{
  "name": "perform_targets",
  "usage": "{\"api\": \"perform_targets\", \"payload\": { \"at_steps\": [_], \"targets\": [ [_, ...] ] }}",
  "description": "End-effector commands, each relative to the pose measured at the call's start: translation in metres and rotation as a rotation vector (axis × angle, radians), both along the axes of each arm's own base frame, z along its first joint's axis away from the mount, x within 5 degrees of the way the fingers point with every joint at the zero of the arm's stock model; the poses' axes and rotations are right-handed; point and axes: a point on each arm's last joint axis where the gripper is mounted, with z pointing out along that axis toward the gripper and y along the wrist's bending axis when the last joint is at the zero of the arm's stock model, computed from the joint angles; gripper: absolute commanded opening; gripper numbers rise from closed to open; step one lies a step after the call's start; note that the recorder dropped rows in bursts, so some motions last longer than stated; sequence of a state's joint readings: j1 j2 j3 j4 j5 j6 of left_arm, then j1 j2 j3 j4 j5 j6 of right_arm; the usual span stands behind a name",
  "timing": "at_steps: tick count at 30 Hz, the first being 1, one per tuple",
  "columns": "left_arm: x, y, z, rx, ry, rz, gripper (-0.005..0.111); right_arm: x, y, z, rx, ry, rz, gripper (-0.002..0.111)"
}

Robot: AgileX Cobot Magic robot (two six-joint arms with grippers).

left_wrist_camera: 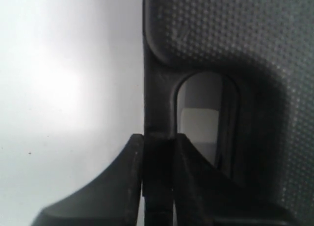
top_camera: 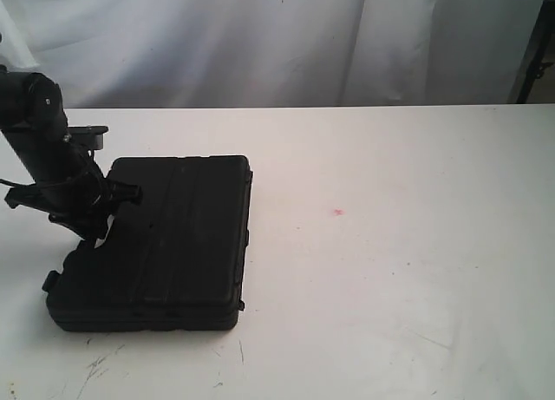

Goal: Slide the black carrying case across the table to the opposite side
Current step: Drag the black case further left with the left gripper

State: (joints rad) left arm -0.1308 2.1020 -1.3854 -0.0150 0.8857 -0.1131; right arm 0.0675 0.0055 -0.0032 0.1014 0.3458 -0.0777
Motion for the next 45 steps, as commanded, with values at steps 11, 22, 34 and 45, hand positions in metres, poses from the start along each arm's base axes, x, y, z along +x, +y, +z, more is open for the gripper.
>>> {"api": "perform_targets", "payload": {
  "at_steps": [11,22,34,45],
  "targets": [
    [-0.002,0.04,-0.004,0.088,0.038,0.01,0.0,0.0,-0.001,-0.001,-0.005,-0.003,-0.008,0.0],
    [0.002,0.047,-0.003,0.16,0.007,-0.076,0.0,0.0,-0.001,-0.001,-0.005,-0.003,-0.008,0.0],
    [0.002,0.044,-0.001,0.119,-0.002,-0.043,0.01,0.0,-0.001,-0.001,-0.005,-0.003,-0.008,0.0],
    [-0.004,0.037,0.082,0.023,-0.248,0.046,0.054,0.0,-0.001,-0.001,-0.005,-0.003,-0.008,0.0]
  ]
}}
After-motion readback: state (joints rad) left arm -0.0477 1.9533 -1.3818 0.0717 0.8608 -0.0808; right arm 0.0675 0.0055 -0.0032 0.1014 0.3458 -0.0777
